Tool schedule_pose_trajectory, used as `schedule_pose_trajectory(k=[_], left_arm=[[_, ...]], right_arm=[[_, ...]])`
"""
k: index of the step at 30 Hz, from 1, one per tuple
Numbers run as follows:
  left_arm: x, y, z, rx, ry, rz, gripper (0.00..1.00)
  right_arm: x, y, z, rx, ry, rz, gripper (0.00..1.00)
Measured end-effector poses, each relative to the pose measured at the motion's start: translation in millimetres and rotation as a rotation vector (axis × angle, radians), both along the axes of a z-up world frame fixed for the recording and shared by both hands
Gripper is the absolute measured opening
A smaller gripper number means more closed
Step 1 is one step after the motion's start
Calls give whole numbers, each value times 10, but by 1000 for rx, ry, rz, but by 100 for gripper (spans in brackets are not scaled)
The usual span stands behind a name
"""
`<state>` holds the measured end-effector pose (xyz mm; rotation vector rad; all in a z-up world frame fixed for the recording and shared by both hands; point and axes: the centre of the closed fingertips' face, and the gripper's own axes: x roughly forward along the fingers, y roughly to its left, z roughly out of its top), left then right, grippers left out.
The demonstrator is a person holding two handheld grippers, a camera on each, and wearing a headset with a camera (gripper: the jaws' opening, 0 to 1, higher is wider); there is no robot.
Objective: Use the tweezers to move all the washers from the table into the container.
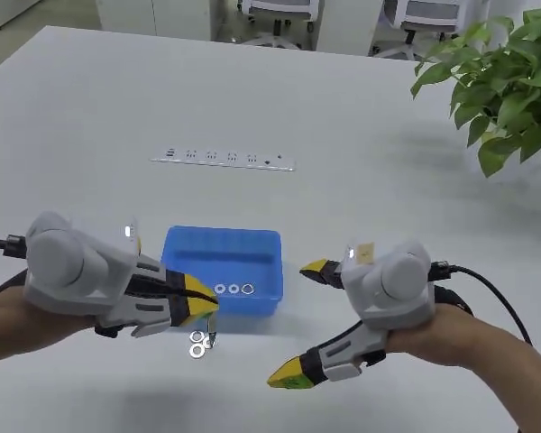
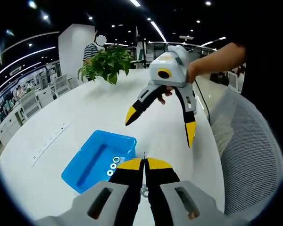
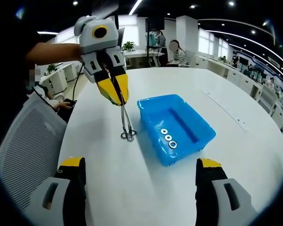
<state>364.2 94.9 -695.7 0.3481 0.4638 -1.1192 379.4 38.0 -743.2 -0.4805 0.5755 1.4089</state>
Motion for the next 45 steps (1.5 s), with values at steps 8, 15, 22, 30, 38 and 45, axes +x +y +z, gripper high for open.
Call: schedule_pose_trajectory(k=[8,15,22,30,38,45], left_arm=[[-37,-16,-1,7,2,-6,5],[-49,-18,-16,18,-8,-11,5],[-74,-9,-23,32,-11,-29,5],[-112,10,-21,50,-16,-51,5],[-136,14,-19,55,-13,-61,5],[-126,15,-17,60,-12,-69,5]], right_arm=[[-12,28,-8,-1,0,7,97],[-35,57,17,3,-4,23,95],[-88,165,63,29,-22,75,84],[-127,321,72,40,-58,163,65],[-176,533,52,51,-75,236,47],[-220,646,-25,32,-94,293,35]])
